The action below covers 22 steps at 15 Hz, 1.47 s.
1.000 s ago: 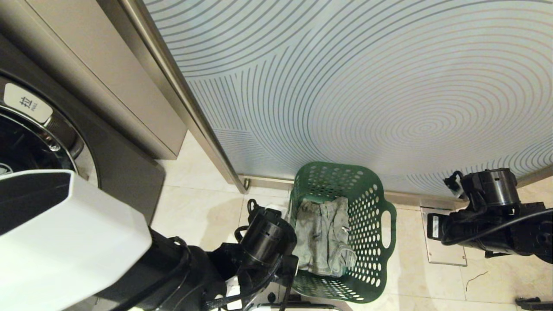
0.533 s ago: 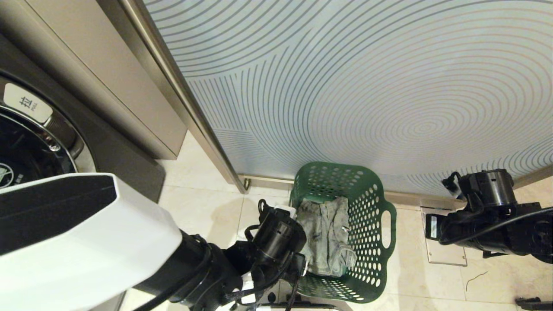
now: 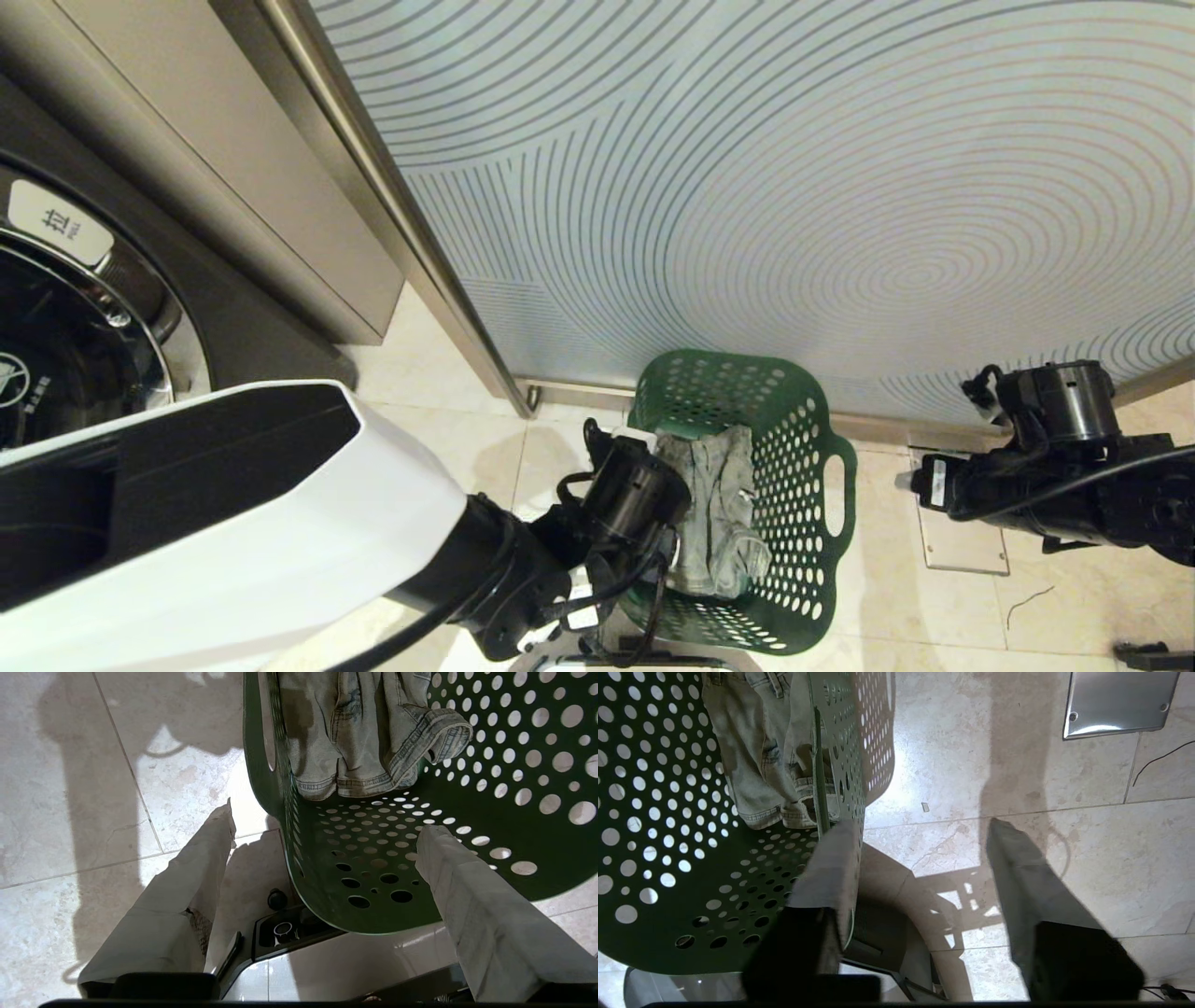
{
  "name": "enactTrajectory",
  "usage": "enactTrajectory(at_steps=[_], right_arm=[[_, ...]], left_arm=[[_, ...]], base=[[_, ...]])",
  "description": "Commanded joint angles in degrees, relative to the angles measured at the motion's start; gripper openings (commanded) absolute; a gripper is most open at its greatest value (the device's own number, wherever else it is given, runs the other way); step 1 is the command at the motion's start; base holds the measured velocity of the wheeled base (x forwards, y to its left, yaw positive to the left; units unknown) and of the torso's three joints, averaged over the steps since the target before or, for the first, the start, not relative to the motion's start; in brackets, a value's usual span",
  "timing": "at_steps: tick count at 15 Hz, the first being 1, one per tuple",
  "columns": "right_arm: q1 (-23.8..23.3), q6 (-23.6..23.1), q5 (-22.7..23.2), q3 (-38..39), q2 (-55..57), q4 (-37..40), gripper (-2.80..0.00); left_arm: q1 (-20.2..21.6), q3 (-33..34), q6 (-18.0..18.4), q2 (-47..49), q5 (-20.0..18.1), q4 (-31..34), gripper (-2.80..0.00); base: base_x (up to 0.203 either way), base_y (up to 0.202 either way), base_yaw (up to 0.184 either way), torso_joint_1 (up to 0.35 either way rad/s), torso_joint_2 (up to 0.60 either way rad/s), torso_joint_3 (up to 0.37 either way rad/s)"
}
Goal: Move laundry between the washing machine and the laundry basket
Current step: Pick up the clothes basket and put it beside the washing machine
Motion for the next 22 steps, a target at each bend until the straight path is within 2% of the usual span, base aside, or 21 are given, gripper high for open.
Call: enactTrajectory(at_steps=[1, 6, 13, 17, 22], right_arm=[[0.07, -0.02, -0.04, 0.06, -0.55, -0.16, 0.00], [0.08, -0.19, 0.05, -0.36, -0.20, -0.07, 0.00], [0.00, -0.28, -0.13, -0.27, -0.26, 0.10, 0.00], [0.00, -0.28, -0.13, -0.28, -0.11, 0.10, 0.00], [0.08, 0.64, 1.55, -0.53, 2.49, -1.95, 0.00]], left_arm=[[-0.01, -0.26, -0.10, 0.83, 0.19, -0.15, 0.00], [0.70, -4.44, -0.01, 4.02, 1.79, -0.41, 0.00], [3.92, -8.86, 3.39, 6.98, 1.77, -0.58, 0.00], [4.81, -9.01, 3.50, 8.23, 1.77, -0.68, 0.00], [5.88, -13.39, 4.10, 11.49, 1.86, -0.59, 0.00]], base=[[0.000, 0.000, 0.000, 0.000, 0.00, 0.000], [0.000, 0.000, 0.000, 0.000, 0.00, 0.000], [0.000, 0.000, 0.000, 0.000, 0.00, 0.000], [0.000, 0.000, 0.000, 0.000, 0.00, 0.000], [0.000, 0.000, 0.000, 0.000, 0.00, 0.000]])
